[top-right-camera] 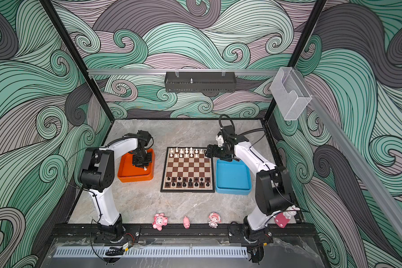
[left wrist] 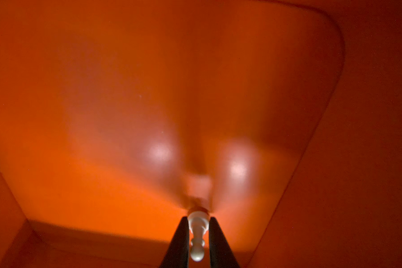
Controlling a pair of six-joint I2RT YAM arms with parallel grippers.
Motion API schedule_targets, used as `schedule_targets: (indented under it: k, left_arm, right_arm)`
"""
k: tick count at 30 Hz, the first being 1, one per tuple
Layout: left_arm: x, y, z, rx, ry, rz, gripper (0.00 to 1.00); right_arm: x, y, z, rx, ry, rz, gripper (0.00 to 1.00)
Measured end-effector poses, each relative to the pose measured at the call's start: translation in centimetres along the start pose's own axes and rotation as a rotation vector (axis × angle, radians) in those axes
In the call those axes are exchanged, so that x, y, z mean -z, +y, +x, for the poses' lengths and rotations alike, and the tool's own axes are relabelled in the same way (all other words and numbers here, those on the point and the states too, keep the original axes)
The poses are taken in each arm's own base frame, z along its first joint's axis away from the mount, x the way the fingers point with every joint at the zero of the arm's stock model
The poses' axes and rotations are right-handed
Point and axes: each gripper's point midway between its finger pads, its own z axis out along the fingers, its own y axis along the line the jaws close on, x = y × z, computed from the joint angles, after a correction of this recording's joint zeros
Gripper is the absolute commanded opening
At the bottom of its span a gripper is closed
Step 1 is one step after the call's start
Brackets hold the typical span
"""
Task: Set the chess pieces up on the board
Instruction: 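Lower left gripper into the orange bin and grasp the last white pawn, then carry the white pawn from the orange bin over the white pawn row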
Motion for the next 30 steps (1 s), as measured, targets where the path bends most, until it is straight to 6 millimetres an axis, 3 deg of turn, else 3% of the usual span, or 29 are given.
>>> schedule_targets:
  k: [18, 25, 30]
  left_arm:
    - [0.5, 0.8, 0.6, -0.015, 0.016, -0.034, 0.11]
    - [3.9, 1.4, 0.4, -0.036, -0.029, -0.046, 0.11]
    - [7.3, 0.7, -0.8, -0.064, -0.092, -0.025, 0.11]
  right_arm:
    - [0.0, -0.1, 0.0, 0.003, -0.001, 0.003, 0.99]
    - [0.1, -0.3, -0.1, -0.001, -0.004, 0.008, 0.99]
    - [0.1, -0.4, -0.2, -0.003, -0.006, 0.009, 0.99]
